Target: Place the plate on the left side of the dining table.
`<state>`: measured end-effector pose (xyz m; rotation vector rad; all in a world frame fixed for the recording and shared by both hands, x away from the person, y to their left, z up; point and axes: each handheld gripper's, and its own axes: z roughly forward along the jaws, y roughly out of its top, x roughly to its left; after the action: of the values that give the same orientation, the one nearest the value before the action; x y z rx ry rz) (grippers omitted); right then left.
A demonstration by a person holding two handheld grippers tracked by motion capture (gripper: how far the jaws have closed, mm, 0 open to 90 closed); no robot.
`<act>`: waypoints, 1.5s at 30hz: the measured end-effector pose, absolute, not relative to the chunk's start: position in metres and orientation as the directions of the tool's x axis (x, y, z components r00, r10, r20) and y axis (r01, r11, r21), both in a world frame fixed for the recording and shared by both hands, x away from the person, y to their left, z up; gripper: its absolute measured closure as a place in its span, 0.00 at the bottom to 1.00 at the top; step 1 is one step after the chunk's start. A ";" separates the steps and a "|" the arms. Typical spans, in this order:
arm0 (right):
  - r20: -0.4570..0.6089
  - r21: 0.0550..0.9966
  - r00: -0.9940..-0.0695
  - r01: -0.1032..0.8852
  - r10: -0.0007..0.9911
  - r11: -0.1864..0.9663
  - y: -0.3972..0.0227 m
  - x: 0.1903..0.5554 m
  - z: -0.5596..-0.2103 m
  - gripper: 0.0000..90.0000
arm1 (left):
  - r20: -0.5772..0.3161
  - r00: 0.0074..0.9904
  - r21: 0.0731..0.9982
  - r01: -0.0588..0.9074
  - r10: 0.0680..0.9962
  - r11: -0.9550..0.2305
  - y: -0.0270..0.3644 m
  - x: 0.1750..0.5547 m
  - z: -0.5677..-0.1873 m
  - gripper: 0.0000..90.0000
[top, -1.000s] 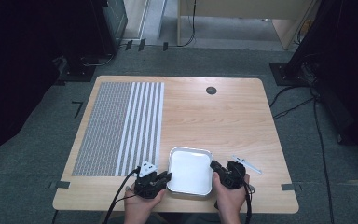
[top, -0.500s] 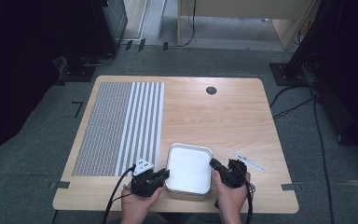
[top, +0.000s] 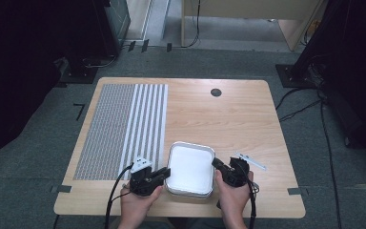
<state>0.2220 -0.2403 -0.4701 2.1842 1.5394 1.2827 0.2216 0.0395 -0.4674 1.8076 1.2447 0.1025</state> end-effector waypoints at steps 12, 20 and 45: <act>0.543 0.523 0.131 0.720 0.829 -0.456 -0.244 0.227 -0.489 0.96 | -0.406 0.463 0.653 0.750 0.788 -0.104 0.036 0.233 -0.484 0.94; 0.597 0.503 0.124 0.712 0.793 -0.489 -0.252 0.232 -0.492 0.93 | -0.415 0.446 0.637 0.765 0.793 -0.097 0.038 0.235 -0.490 0.95; 0.496 0.594 0.080 0.695 0.865 -0.405 -0.237 0.233 -0.472 1.00 | -0.434 0.436 0.649 0.759 0.788 -0.062 0.045 0.236 -0.481 0.97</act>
<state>0.2329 -0.2367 -0.4722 2.1485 1.5817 1.2277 0.2362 0.0453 -0.4811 1.8155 1.3230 0.0428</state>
